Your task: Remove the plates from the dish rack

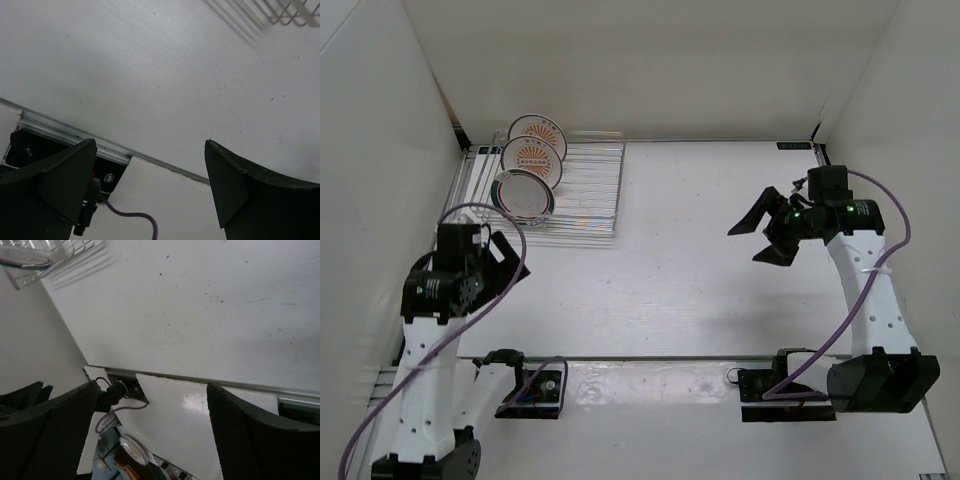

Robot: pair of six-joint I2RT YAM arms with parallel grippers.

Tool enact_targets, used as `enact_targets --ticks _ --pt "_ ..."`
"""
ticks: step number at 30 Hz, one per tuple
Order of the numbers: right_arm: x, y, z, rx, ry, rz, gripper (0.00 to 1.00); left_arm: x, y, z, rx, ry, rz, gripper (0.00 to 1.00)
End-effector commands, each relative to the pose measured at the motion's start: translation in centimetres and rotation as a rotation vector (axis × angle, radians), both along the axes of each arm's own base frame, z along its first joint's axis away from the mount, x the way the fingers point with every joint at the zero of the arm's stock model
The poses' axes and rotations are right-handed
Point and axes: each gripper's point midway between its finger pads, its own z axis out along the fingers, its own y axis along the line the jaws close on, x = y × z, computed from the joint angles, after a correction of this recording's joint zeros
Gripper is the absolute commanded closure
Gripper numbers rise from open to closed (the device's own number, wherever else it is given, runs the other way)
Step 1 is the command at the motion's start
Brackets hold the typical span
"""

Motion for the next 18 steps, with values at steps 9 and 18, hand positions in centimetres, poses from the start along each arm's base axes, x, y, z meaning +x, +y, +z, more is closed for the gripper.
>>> enact_targets --ticks 9,18 --pt "1.0 -3.8 0.6 -0.166 0.17 -0.068 0.1 15.0 -3.0 8.0 -0.487 -0.201 0.208 0.0" --pt "1.3 -5.8 1.6 -0.279 0.098 0.088 0.1 28.1 1.1 5.2 -0.674 -0.236 0.354 0.0"
